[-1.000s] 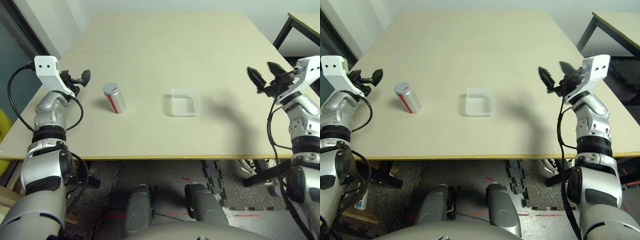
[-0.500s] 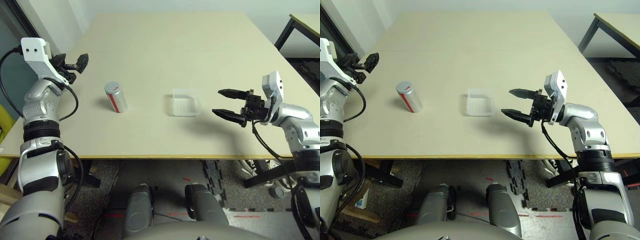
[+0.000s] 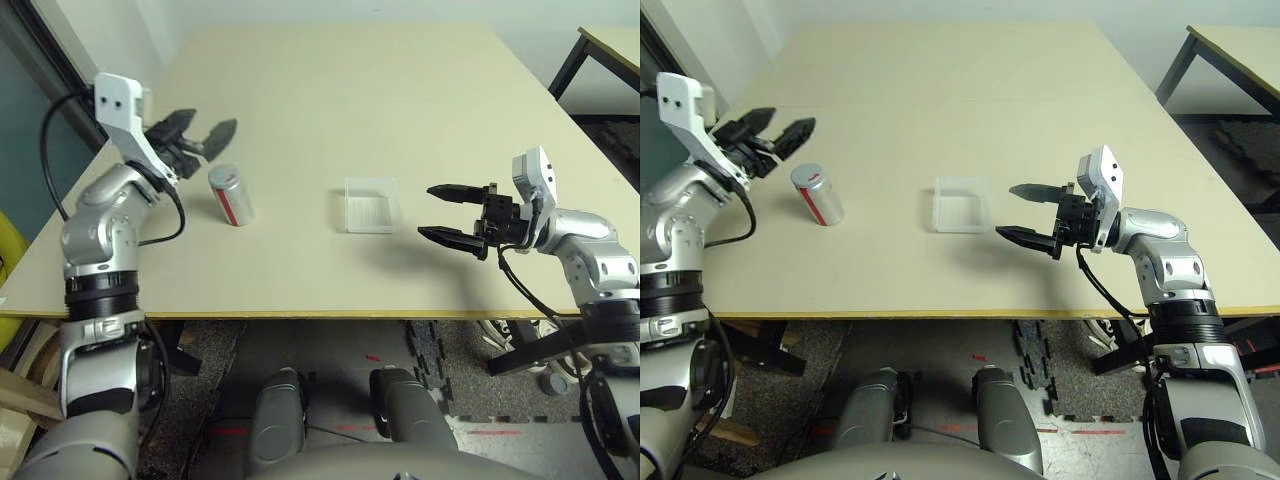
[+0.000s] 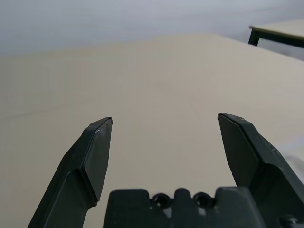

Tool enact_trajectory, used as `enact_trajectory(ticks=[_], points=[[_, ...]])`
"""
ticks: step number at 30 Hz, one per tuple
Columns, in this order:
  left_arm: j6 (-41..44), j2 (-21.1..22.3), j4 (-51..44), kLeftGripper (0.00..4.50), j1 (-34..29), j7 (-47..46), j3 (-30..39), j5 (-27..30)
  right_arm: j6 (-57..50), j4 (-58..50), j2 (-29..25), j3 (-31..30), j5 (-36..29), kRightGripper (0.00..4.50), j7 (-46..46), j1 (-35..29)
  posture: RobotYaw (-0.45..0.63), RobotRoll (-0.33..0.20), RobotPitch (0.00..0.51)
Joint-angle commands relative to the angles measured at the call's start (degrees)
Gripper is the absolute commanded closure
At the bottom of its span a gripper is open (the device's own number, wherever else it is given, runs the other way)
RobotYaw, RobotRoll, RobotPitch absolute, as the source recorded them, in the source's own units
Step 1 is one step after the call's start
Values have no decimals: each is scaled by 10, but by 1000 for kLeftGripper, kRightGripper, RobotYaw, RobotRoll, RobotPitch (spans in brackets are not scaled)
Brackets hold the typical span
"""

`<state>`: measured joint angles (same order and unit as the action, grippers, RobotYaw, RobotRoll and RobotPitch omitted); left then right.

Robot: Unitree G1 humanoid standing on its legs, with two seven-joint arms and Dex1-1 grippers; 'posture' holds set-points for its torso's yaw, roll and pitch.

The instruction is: Pour the medicine from the bottle into the box.

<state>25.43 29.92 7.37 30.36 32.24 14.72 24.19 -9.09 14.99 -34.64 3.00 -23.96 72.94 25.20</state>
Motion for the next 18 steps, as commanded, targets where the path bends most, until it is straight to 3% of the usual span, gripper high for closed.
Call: enact_trajectory(ticks=[1, 9, 18], points=[[-23, -10, -3, 51, -24, -9, -1, -11, 6, 6, 0, -2, 3, 0, 0, -4, -68, 0, 87], [-52, -26, -13, 51, -78, -16, -11, -22, 11, 9, 1, 0, 5, 0, -4, -8, -73, 0, 88], [-108, -33, 49, 51, -85, -6, -27, -53, 11, 5, 7, -2, 4, 0, -11, -10, -78, 0, 94]])
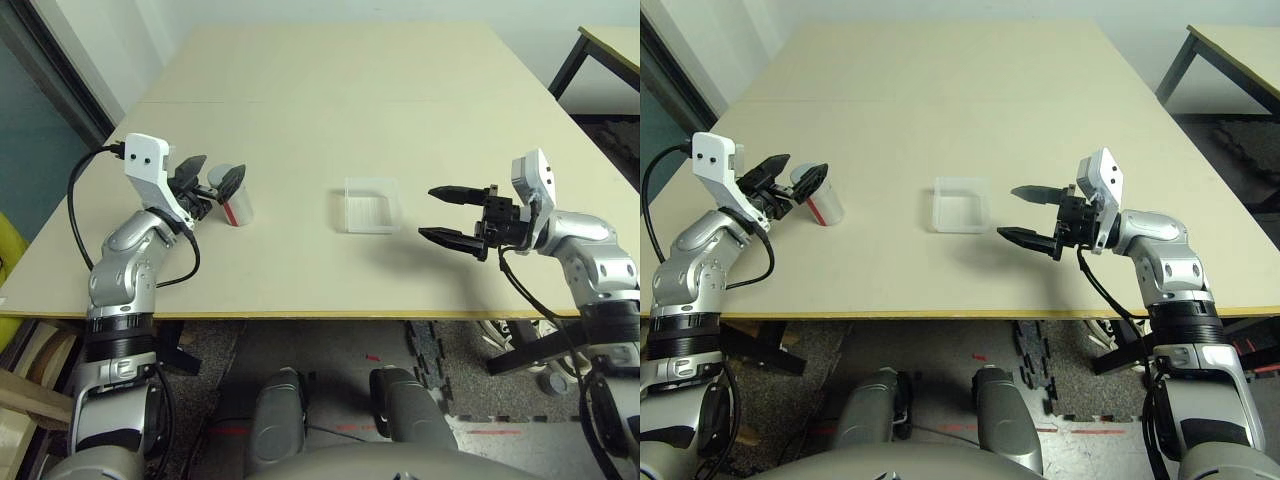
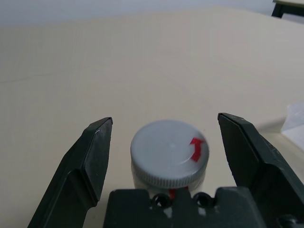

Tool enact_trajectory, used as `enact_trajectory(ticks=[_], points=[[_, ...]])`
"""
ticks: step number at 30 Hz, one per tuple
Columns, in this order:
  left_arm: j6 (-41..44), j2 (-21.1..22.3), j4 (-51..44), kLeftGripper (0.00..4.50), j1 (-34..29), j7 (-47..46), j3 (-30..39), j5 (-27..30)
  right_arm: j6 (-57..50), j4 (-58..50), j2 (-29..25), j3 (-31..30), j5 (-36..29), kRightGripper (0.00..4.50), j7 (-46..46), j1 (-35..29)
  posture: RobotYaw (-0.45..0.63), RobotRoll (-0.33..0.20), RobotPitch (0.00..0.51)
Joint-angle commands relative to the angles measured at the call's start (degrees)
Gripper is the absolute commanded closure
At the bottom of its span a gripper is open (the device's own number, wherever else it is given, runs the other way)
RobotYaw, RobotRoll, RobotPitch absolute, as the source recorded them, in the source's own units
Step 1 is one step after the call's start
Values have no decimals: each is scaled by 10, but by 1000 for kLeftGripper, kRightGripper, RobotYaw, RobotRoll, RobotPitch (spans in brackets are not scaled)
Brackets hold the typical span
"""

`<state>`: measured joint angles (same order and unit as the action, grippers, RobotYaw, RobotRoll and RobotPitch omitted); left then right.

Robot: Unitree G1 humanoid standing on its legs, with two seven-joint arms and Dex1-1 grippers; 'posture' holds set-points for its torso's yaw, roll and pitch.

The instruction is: Pour the medicine from the bottle into the box.

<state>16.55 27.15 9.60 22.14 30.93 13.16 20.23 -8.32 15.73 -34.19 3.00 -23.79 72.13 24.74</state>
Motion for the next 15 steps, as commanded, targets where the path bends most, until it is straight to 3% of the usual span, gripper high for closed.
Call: enact_trajectory(ticks=[1, 15], points=[[-25, -7, 34, 51, -2, 8, -13, -15, 3, -4, 3, -2, 2, 0, -4, -7, -81, 0, 93], [-135, -19, 183, 51, 34, 35, -30, -51, -5, -28, 0, 4, -2, 0, -16, -27, -113, 0, 94]])
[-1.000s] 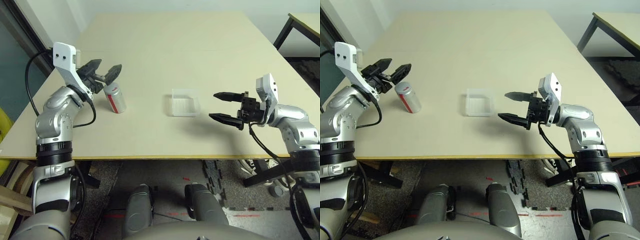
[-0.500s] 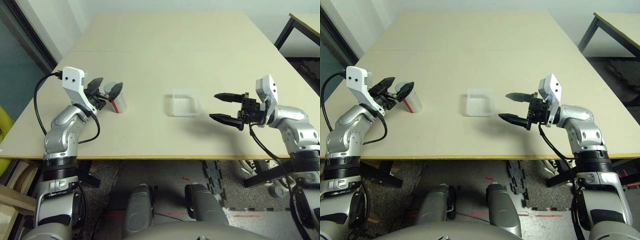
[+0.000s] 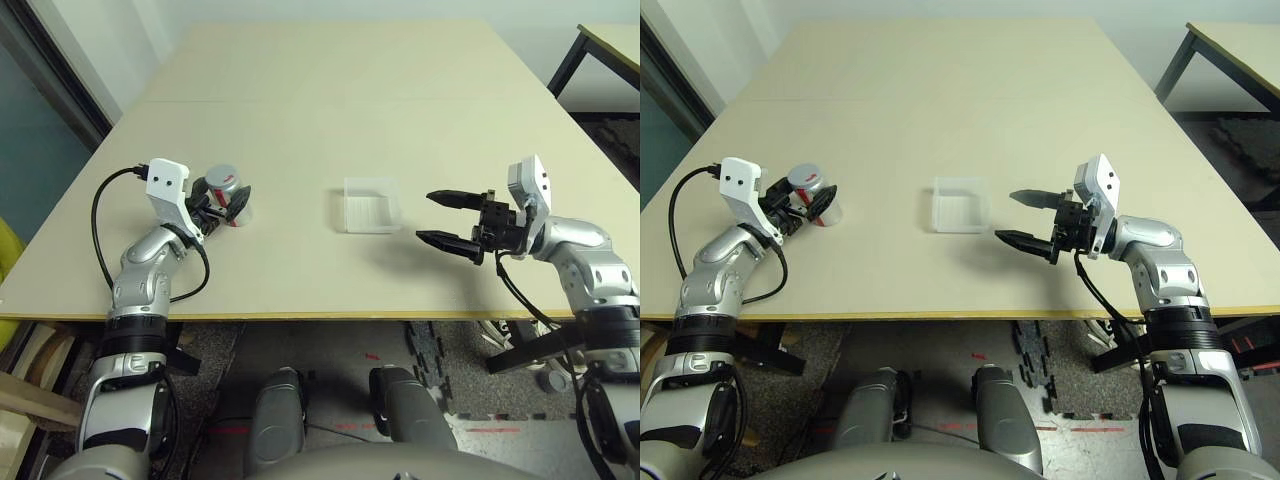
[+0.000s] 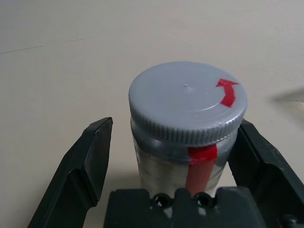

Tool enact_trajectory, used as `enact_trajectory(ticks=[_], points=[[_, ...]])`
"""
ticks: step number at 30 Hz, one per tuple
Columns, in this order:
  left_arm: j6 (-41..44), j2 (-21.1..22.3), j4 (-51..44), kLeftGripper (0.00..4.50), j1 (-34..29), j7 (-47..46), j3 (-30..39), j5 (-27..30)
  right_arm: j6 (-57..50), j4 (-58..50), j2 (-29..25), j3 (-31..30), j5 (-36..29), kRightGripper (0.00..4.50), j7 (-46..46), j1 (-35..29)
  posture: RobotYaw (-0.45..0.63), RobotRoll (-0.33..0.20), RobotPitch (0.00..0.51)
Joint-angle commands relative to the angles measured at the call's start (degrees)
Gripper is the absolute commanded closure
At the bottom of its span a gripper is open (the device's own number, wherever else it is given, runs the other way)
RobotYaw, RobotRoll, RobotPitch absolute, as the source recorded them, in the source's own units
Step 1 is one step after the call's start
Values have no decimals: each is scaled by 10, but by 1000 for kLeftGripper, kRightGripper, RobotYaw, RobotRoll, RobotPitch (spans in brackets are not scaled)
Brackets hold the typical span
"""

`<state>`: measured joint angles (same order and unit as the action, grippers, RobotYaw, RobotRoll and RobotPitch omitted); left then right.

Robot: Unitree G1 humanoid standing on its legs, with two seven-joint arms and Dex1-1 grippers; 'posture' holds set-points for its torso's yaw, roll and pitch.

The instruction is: Pour the medicine from the bottle into the box.

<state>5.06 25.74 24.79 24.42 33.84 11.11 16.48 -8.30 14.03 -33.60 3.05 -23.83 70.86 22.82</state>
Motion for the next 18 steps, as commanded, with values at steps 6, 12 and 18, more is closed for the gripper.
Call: enact_trajectory(ticks=[6, 12, 18], points=[[-52, -11, 79, 51, 27, 13, -18, -25, -9, -19, -6, 5, -3, 0, -8, -13, -125, 0, 99], [-79, -16, 120, 51, 42, 21, -23, -35, -13, -30, -7, 6, -5, 0, -13, -20, -135, 0, 103], [-99, -22, 149, 51, 54, 22, -25, -42, -16, -36, -10, 9, -6, 0, -16, -26, -143, 0, 102]])
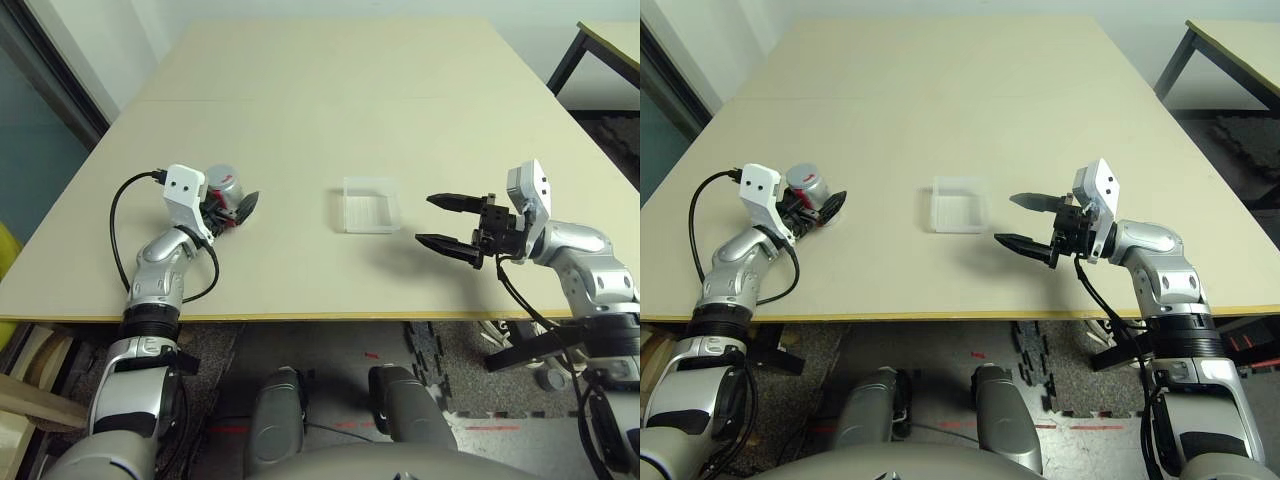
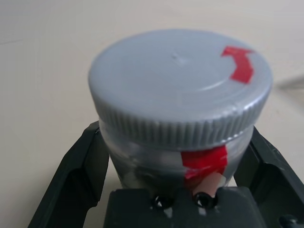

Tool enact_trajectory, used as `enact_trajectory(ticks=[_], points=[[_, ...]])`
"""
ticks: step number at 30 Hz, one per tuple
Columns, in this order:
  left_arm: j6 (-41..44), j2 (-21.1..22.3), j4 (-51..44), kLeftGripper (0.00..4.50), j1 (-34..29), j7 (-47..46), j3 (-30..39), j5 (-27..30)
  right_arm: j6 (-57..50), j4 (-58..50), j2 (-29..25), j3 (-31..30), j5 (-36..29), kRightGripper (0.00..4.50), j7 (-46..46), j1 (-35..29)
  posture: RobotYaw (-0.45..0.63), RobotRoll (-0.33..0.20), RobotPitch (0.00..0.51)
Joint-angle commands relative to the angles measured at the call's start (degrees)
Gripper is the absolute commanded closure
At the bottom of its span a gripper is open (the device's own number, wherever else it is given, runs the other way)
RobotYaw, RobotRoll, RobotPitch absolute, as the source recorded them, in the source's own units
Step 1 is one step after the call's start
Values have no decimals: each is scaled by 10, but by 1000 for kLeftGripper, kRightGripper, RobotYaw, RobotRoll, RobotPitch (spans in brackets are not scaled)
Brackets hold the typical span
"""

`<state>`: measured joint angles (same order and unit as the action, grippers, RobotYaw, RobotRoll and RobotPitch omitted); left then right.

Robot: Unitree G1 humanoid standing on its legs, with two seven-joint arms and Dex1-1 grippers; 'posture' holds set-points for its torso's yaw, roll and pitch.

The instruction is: Pour the medicine from the bottle into the box.

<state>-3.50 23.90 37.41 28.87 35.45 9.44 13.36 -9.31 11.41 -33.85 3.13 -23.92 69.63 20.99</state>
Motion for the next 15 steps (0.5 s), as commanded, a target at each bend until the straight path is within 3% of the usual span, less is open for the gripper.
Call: enact_trajectory(ticks=[1, 15], points=[[-16, -4, 27, 51, 11, 6, -8, -12, -5, -10, -8, 8, -5, 0, -4, -8, -143, 0, 102], [-42, -5, 75, 51, 26, 13, -12, -17, -3, -11, -12, 8, -6, 0, -9, -11, -152, 0, 101]])
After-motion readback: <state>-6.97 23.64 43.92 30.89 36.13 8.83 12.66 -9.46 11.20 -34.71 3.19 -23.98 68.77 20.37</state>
